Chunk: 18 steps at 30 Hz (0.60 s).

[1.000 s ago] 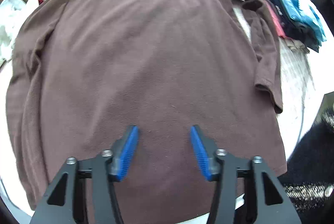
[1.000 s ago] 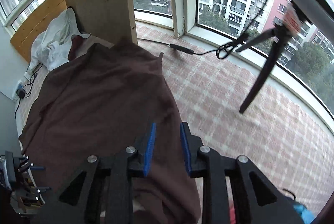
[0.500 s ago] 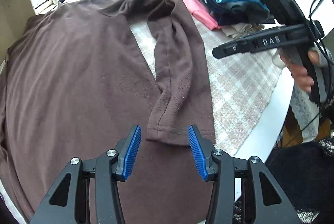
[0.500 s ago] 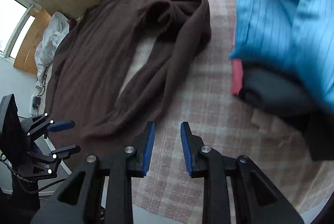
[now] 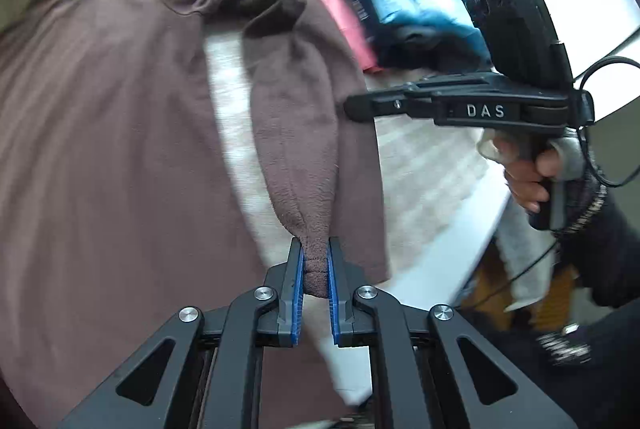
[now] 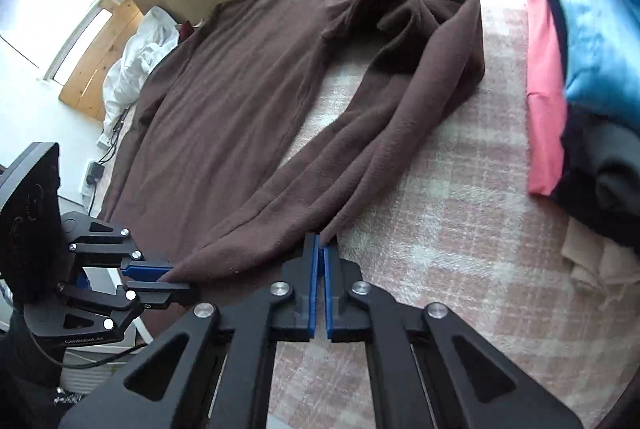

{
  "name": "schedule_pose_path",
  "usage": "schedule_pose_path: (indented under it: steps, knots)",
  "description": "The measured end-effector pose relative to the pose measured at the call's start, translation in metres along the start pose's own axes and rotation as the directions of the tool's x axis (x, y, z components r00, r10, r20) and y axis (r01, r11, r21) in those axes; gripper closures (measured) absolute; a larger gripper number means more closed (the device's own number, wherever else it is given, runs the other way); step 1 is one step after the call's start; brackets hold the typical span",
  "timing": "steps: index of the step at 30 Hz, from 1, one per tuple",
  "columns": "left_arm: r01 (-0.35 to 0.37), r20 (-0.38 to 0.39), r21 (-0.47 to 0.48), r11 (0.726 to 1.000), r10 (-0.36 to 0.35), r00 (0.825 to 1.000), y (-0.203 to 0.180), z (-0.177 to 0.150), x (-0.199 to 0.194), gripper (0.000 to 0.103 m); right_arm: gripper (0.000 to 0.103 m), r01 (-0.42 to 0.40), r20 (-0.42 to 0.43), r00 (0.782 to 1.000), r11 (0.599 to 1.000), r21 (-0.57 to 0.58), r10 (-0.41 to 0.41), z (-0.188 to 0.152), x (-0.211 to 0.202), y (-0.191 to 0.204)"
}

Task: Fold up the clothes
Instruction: 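Grasp the other sleeve cuff with the left gripper while the right gripper holds it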

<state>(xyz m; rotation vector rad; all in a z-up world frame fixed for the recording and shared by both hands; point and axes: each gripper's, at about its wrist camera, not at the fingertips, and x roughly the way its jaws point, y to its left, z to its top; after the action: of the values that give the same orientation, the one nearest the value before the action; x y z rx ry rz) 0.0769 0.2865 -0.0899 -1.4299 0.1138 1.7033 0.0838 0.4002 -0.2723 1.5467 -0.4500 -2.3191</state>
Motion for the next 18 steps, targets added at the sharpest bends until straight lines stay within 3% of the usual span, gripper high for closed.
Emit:
schedule_pose_path:
  steps: [4, 6, 7, 8, 11, 14, 16, 18]
  knots:
    - [0.081, 0.031, 0.038, 0.996, -0.082, 0.996, -0.047, -0.01, -0.01, 0.093, 0.101, 0.018, -0.025, 0.999, 0.996, -0.091, -0.02, 0.009, -0.06, 0.003]
    - [0.088, -0.017, 0.078, 0.993, -0.087, 0.996, -0.065, -0.016, 0.005, 0.093, 0.101, 0.061, -0.023, 0.998, 0.988, -0.144, -0.064, 0.009, -0.084, 0.009]
    - [0.092, -0.041, 0.098, 0.991, -0.089, 0.995, -0.075, -0.019, 0.012, 0.087, 0.101, 0.092, -0.03, 0.995, 0.982, -0.165, -0.098, 0.007, -0.091, 0.01]
    - [0.097, -0.064, 0.118, 0.988, -0.09, 0.994, -0.084, -0.023, 0.019, 0.082, 0.101, 0.134, -0.042, 0.989, 0.974, -0.184, -0.144, 0.006, -0.092, 0.012]
    - [0.111, -0.134, 0.177, 0.978, -0.088, 0.987, -0.112, -0.032, 0.041, 0.086, 0.1, 0.283, -0.087, 0.946, 0.929, -0.238, -0.311, -0.002, -0.079, 0.006]
    - [0.029, -0.078, 0.208, 0.978, -0.013, 0.997, -0.11, -0.041, 0.029, 0.074, 0.1, 0.2, -0.126, 0.968, 0.969, -0.142, -0.219, -0.003, -0.076, -0.012]
    - [-0.003, -0.025, 0.175, 0.985, 0.007, 1.0, -0.103, -0.036, 0.019, 0.06, 0.1, 0.143, -0.122, 0.981, 0.987, -0.077, -0.151, -0.001, -0.08, -0.017]
    - [-0.031, 0.026, 0.14, 0.99, 0.027, 0.999, -0.095, -0.031, 0.01, 0.058, 0.1, 0.074, -0.112, 0.991, 0.997, -0.014, -0.075, 0.0, -0.087, -0.018]
